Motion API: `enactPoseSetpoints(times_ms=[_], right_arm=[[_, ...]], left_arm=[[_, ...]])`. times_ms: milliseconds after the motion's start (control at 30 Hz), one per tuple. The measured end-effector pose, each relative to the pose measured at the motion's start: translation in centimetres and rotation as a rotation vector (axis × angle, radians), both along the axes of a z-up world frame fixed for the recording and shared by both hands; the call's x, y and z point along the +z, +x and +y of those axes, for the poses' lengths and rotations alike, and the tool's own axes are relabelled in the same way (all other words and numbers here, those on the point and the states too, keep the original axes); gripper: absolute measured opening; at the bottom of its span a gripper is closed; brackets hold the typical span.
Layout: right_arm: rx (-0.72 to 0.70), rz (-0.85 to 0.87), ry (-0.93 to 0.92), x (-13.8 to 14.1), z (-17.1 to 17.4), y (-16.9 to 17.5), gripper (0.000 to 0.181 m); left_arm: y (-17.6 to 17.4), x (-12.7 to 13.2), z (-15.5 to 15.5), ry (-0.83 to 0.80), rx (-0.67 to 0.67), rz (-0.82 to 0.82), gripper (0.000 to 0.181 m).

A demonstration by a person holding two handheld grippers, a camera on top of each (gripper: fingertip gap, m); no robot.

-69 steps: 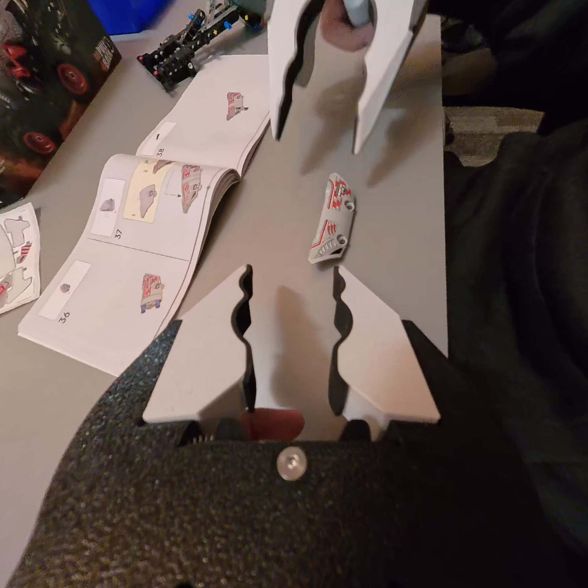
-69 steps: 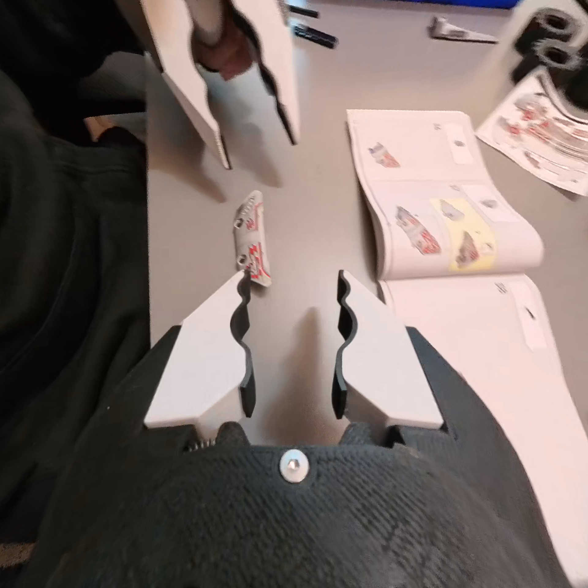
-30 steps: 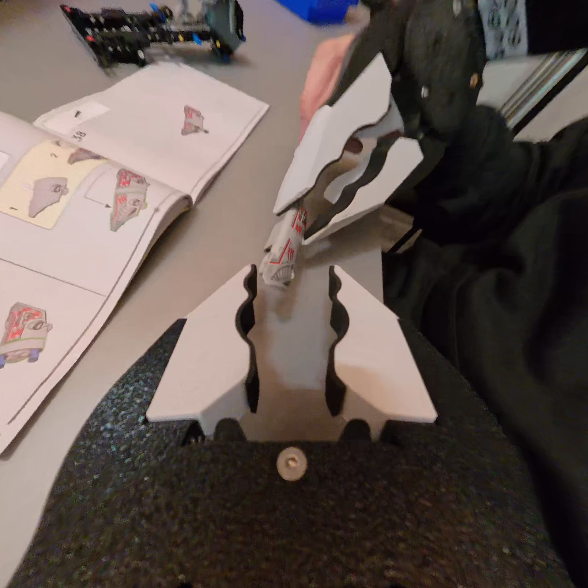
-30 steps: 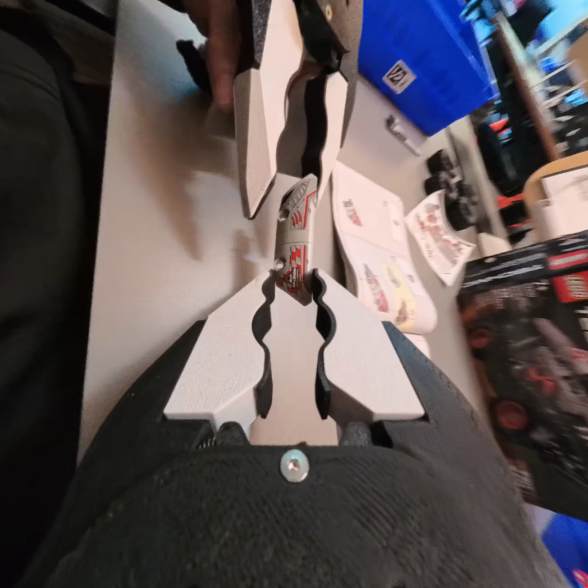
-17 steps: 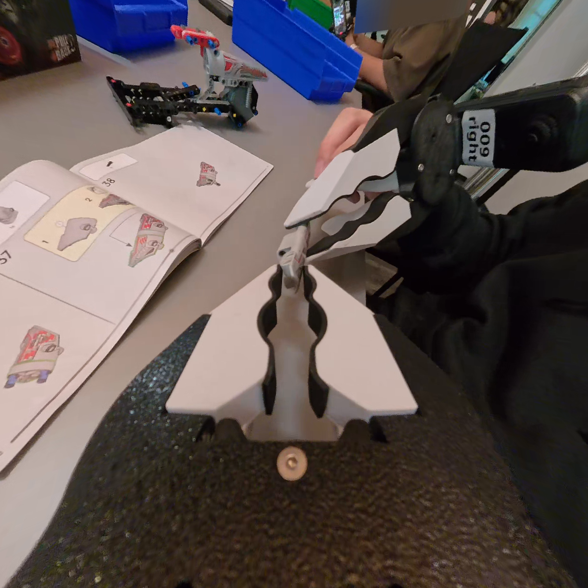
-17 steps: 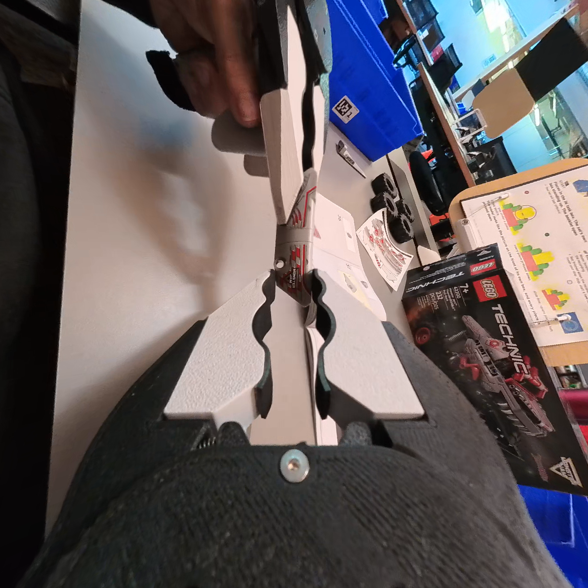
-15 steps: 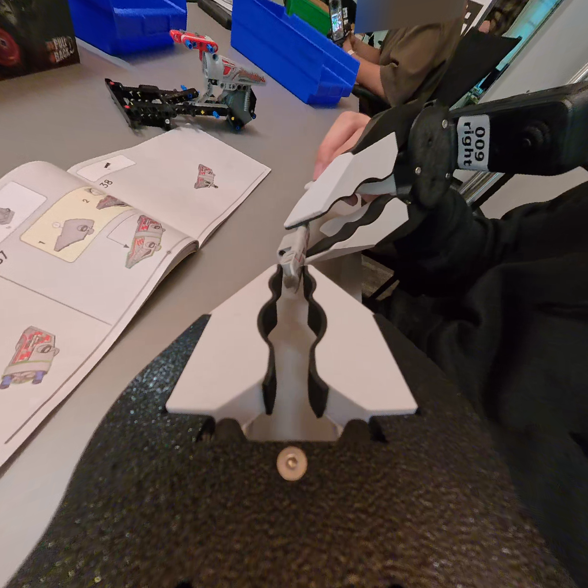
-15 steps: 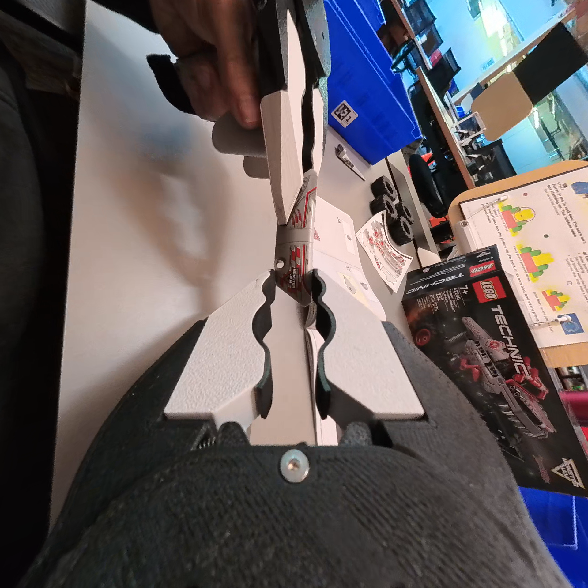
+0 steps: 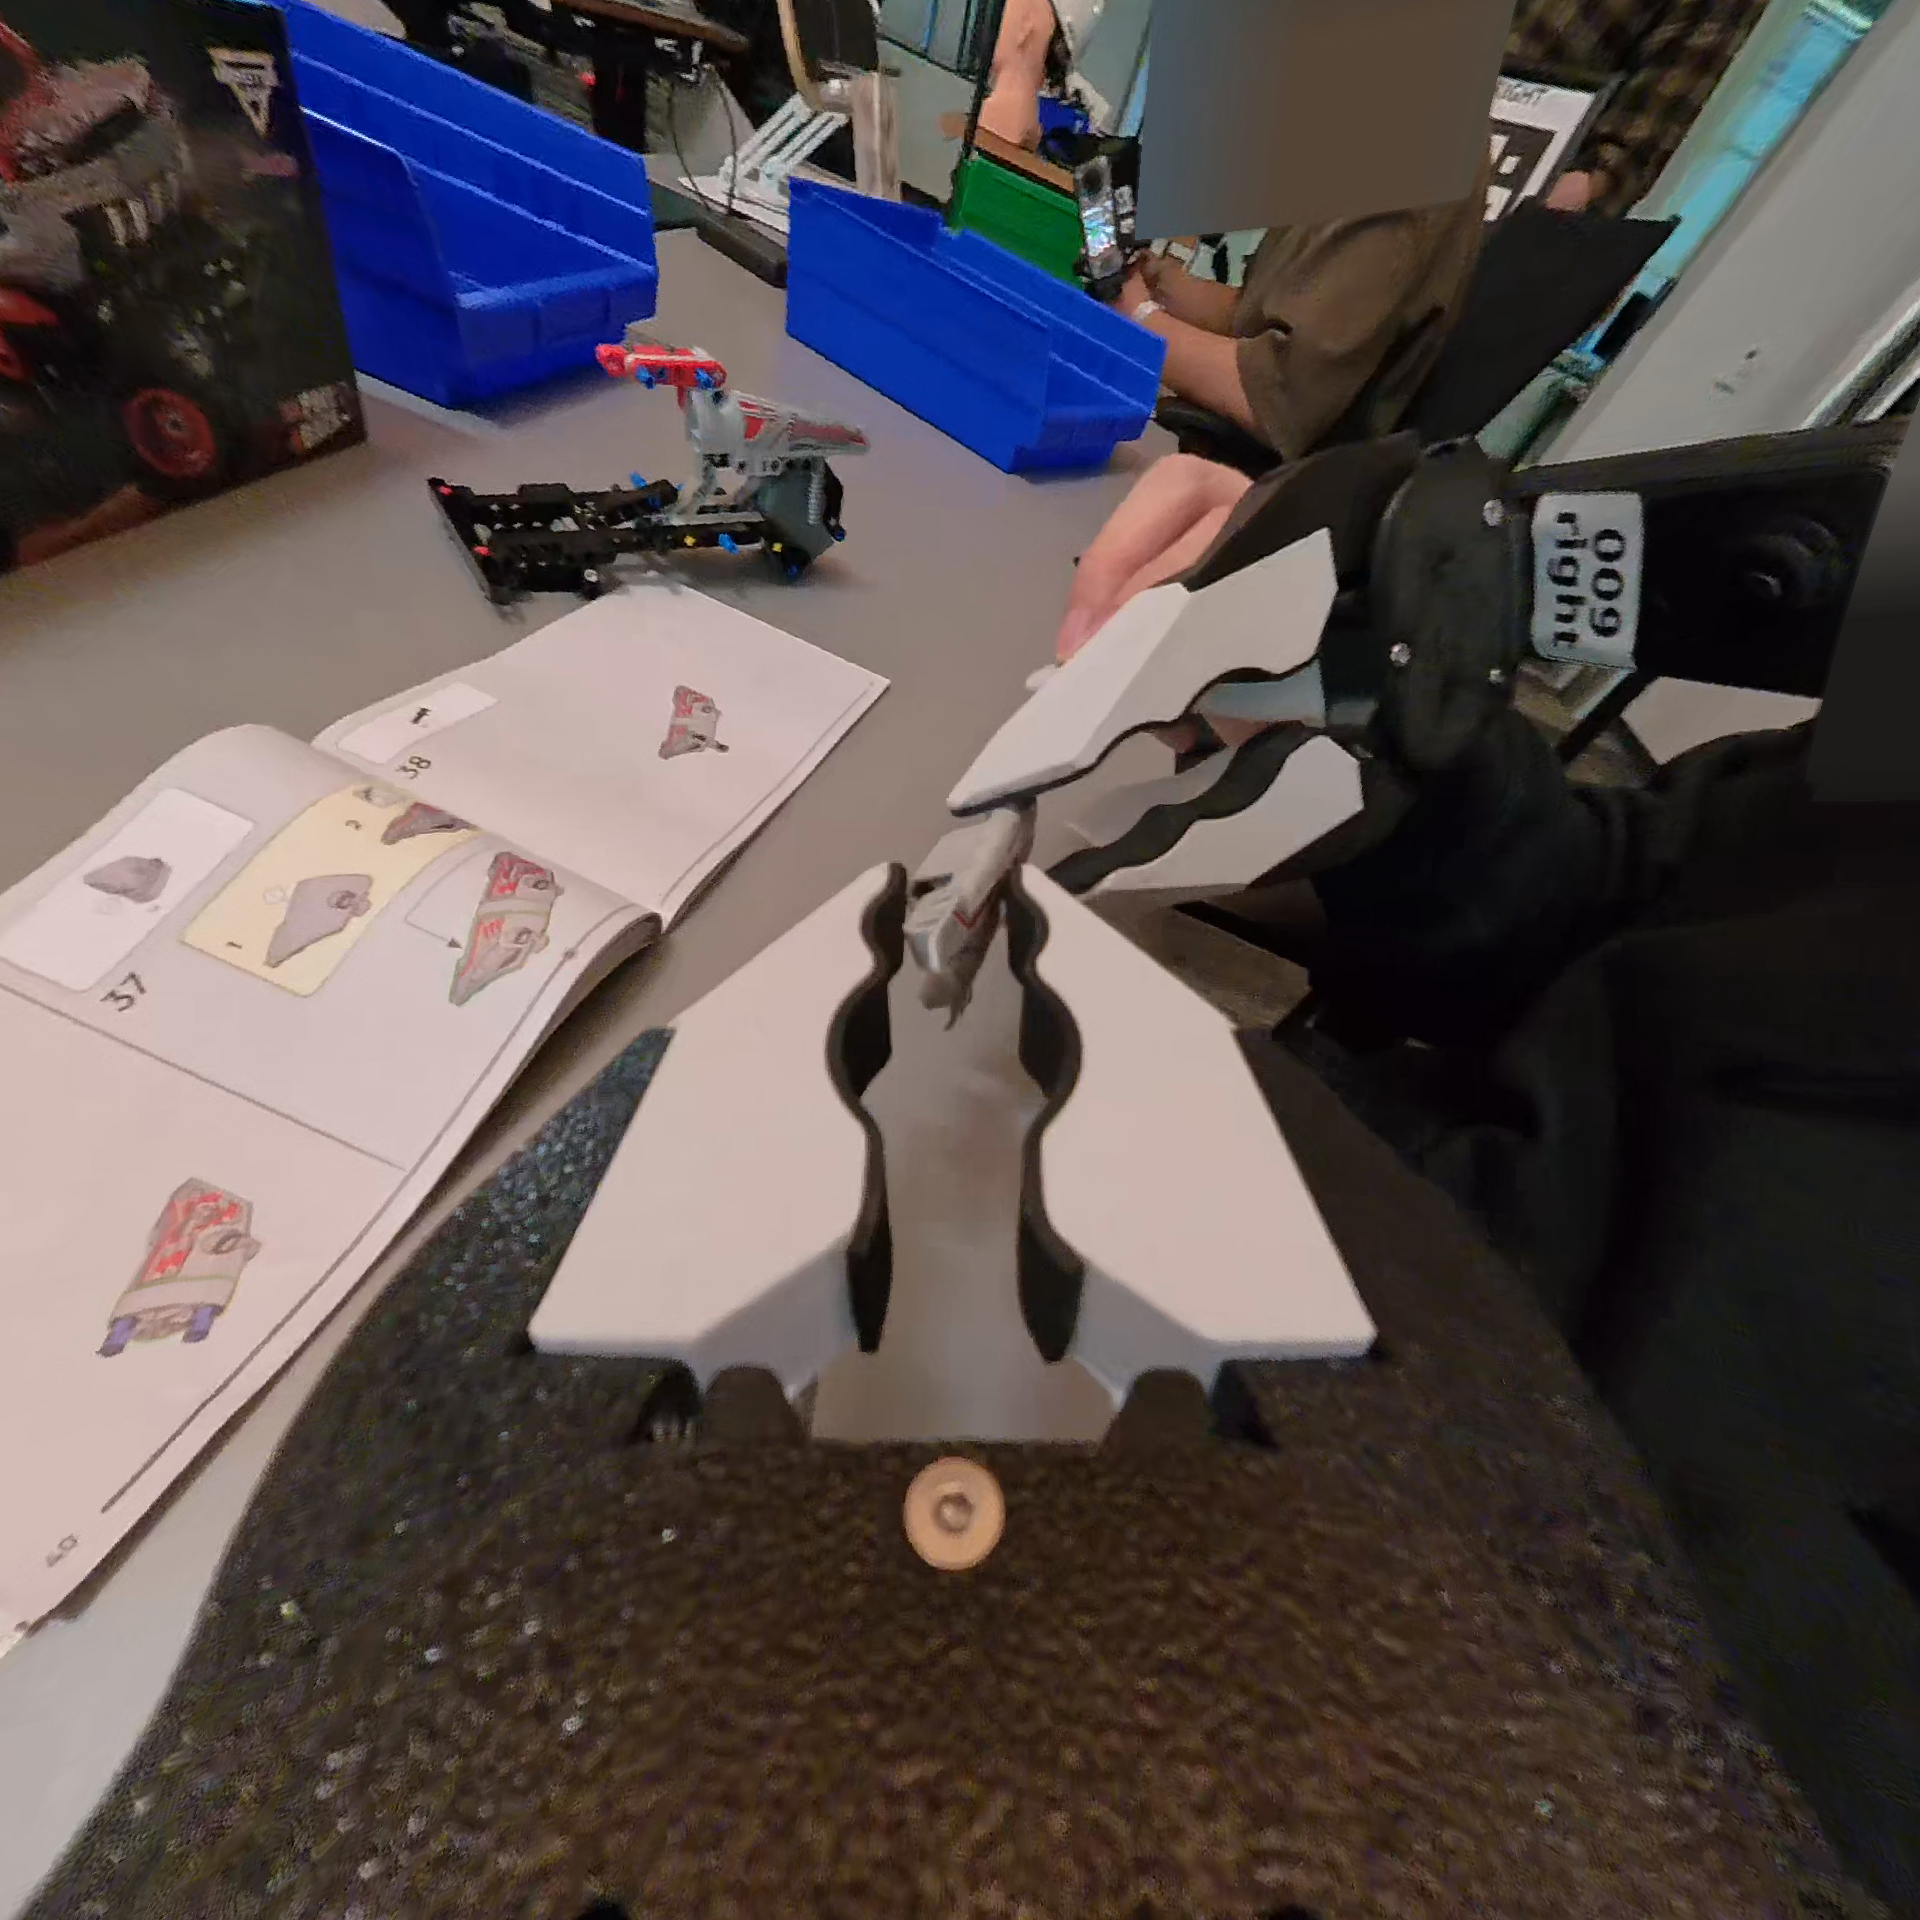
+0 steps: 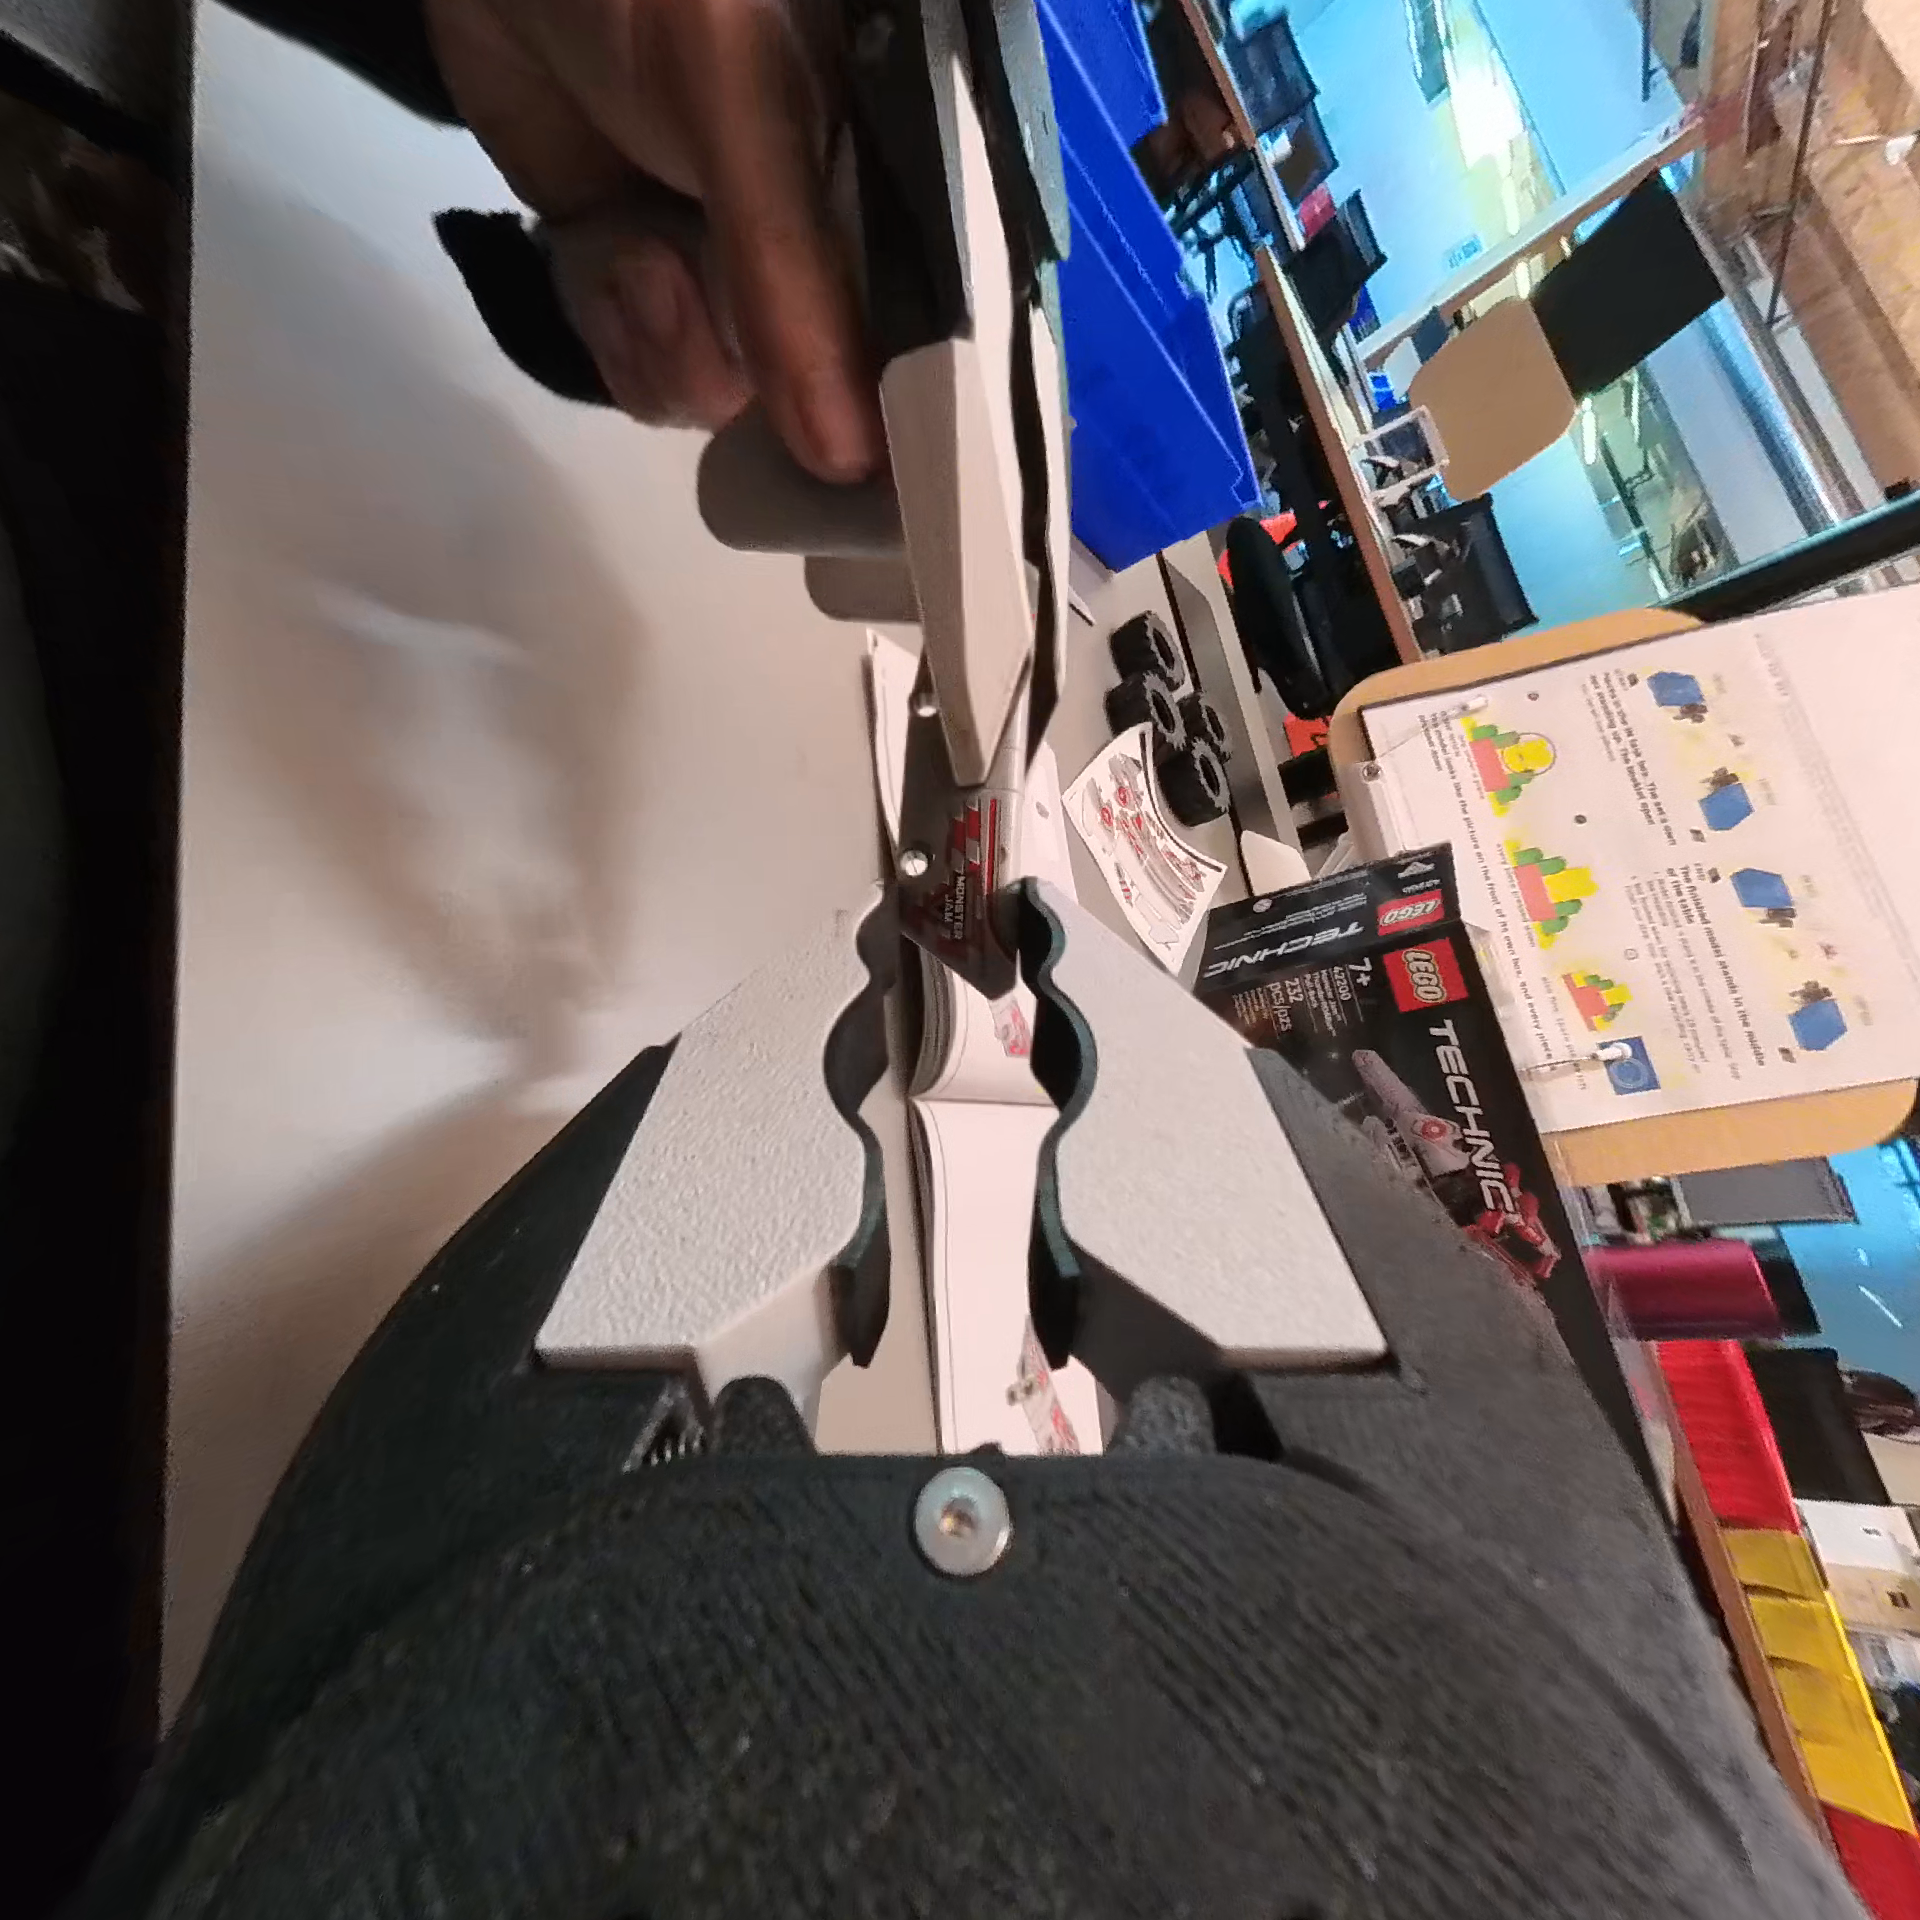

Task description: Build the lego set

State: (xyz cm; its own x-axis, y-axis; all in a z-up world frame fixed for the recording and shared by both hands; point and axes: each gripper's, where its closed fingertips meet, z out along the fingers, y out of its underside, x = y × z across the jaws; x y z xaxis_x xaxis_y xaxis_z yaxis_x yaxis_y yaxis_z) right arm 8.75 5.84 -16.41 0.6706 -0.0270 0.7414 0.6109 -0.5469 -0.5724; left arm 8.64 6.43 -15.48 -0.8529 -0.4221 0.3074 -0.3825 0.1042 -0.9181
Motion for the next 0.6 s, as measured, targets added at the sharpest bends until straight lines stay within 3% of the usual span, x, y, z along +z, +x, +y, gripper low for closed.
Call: enactPoseSetpoints(times_ms=[33, 267, 333, 600], right_arm=[[-0.008, -0.015, -0.003, 0.06, -0.03, 0.13, 0.020], [-0.015, -0.022, 0.015, 0.14, -0.04, 0.30, 0.020], [-0.026, -0.044, 0.028, 0.59, -0.21, 0.54, 0.021], [-0.040, -0.065, 0.032, 0.78, -0.43, 0.85, 0.020]], left_arm=[[0.09, 0.09, -0.03, 0.002, 0.011, -0.011, 0.016], [0.03, 0.25, -0.09, -0.051, 0.018, 0.024, 0.016], [-0.47, 0.19, -0.16, -0.045, -0.014, 0.015, 0.033], [-0.39, 0.87, -0.25, -0.100, -0.008, 0.019, 0.025]])
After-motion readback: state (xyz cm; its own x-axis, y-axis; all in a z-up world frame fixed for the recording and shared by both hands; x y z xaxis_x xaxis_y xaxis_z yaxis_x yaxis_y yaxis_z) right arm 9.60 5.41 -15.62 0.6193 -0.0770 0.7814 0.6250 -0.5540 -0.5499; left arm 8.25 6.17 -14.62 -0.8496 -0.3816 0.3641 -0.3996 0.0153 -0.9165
